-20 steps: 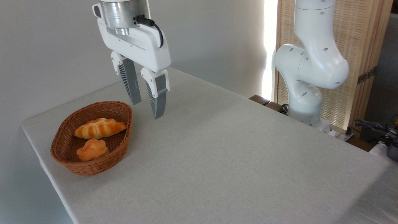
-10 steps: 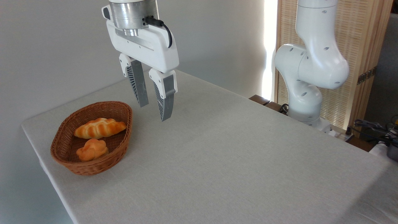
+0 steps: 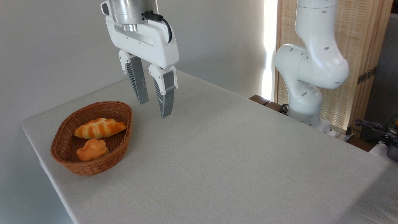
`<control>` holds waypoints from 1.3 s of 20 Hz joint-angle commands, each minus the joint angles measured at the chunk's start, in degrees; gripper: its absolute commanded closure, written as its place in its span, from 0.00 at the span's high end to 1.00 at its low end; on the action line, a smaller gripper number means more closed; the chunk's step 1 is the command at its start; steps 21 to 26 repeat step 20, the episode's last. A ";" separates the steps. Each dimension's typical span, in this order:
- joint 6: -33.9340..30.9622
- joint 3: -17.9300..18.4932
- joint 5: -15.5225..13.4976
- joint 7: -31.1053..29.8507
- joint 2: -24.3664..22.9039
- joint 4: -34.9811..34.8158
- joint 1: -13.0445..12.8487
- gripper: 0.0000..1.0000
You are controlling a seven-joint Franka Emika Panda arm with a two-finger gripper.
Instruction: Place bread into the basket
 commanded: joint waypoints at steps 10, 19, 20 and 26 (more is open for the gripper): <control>-2.87 0.67 1.52 0.08 2.61 4.65 -0.81 1.00; -2.87 0.58 2.58 0.25 2.70 4.57 -0.81 1.00; -2.87 0.58 2.58 0.34 2.70 4.57 -0.72 1.00; -2.87 0.58 2.58 0.34 2.70 4.57 -0.72 1.00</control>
